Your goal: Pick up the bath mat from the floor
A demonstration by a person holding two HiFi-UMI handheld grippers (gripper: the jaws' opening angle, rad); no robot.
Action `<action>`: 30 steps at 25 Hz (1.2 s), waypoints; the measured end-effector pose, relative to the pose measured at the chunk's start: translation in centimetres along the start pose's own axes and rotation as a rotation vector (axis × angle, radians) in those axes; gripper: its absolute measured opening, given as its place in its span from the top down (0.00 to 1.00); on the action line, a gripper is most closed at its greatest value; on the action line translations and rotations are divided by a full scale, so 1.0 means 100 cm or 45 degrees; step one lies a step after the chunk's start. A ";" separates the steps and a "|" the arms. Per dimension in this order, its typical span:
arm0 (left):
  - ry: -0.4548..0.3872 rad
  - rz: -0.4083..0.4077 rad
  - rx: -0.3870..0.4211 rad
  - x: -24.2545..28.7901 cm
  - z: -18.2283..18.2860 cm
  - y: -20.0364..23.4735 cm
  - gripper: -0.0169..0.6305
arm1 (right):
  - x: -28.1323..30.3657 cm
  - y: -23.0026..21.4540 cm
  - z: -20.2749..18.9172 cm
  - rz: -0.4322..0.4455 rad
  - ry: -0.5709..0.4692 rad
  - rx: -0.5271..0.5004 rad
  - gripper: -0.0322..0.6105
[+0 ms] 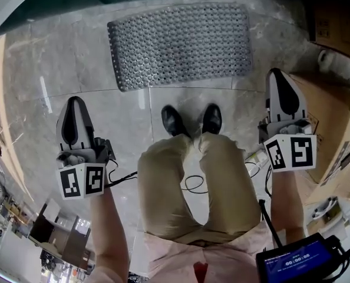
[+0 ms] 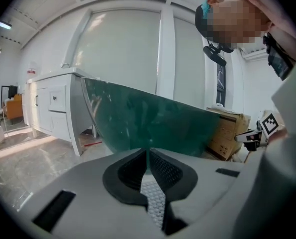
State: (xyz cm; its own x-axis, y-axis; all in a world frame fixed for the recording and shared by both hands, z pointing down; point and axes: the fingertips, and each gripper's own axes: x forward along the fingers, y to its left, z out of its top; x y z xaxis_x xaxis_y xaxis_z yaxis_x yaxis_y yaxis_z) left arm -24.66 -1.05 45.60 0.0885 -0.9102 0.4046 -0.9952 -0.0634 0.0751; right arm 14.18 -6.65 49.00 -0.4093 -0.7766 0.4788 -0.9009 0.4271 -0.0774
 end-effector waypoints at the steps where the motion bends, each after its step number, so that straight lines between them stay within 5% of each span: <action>1: -0.004 0.002 0.001 0.003 -0.004 0.002 0.92 | 0.004 -0.002 -0.004 0.001 -0.002 -0.004 0.92; 30: 0.030 0.025 -0.001 0.116 -0.219 0.033 0.92 | 0.122 -0.061 -0.199 -0.023 0.073 -0.058 0.92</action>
State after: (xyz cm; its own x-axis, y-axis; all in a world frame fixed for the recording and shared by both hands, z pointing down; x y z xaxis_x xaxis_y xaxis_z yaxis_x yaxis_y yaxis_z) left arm -26.02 -2.87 70.46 0.0703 -0.9015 0.4271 -0.9967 -0.0457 0.0677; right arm 17.58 -9.52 72.73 -0.3831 -0.7573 0.5289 -0.8999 0.4351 -0.0288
